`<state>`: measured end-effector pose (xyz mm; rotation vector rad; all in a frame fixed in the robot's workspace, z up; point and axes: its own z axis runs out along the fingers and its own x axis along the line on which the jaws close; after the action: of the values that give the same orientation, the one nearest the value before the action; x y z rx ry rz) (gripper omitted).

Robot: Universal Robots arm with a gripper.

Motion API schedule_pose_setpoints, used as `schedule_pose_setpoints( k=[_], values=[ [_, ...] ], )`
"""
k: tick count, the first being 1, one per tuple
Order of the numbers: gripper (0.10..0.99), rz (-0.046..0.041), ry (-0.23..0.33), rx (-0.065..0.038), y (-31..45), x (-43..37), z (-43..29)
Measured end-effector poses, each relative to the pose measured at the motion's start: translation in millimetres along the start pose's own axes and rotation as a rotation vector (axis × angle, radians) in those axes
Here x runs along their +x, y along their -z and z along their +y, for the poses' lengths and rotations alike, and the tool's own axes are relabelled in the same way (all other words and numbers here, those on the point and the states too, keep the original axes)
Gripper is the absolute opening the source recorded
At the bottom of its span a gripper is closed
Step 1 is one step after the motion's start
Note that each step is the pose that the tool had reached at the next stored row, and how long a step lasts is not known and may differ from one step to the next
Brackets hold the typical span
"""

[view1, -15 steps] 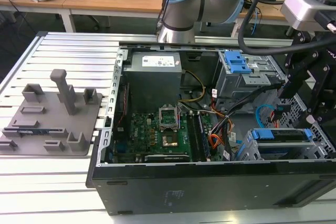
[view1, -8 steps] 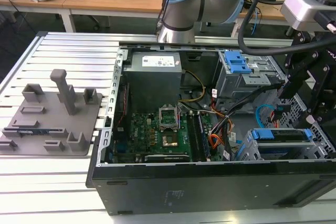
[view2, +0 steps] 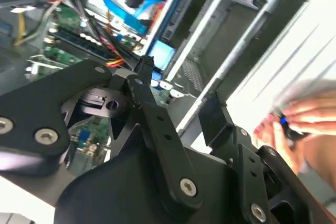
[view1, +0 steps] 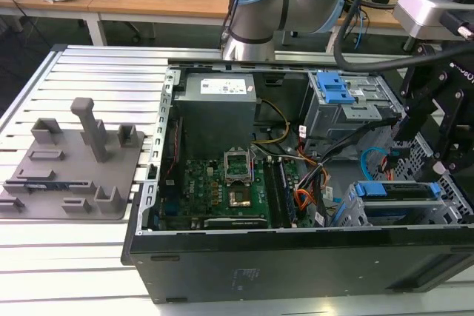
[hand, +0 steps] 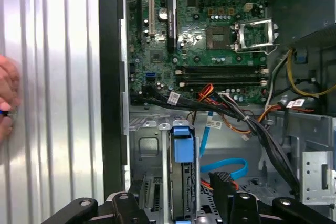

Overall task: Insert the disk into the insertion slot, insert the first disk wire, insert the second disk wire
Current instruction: 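Insert the first disk wire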

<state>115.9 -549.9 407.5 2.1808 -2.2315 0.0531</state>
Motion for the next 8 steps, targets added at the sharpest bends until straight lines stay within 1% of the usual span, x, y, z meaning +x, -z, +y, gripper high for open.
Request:
schedule_pose_setpoints(
  k=[1, 2, 3, 4, 5, 6, 7, 8],
  values=[
    [0.624, 0.0065, 0.0, 0.006, -0.1, -0.3, 0.1],
    [0.624, 0.0086, -0.01, 0.017, -0.2, -0.6, 0.1],
    [0.624, 0.0093, -0.048, 0.017, -0.8, -0.7, 0.1],
    [0.624, 0.0122, -0.074, 0.019, -3.4, -2.7, 0.8],
    [0.624, 0.0287, -0.073, 0.02, -3.9, -10.1, 0.8],
    [0.624, 0.0578, -0.073, 0.022, -4.4, -21.1, 1.2],
    [0.624, 0.0756, -0.072, 0.023, -4.9, -29.0, 1.4],
    [0.624, 0.0888, -0.072, 0.024, -5.5, -37.7, 1.4]
  ],
)
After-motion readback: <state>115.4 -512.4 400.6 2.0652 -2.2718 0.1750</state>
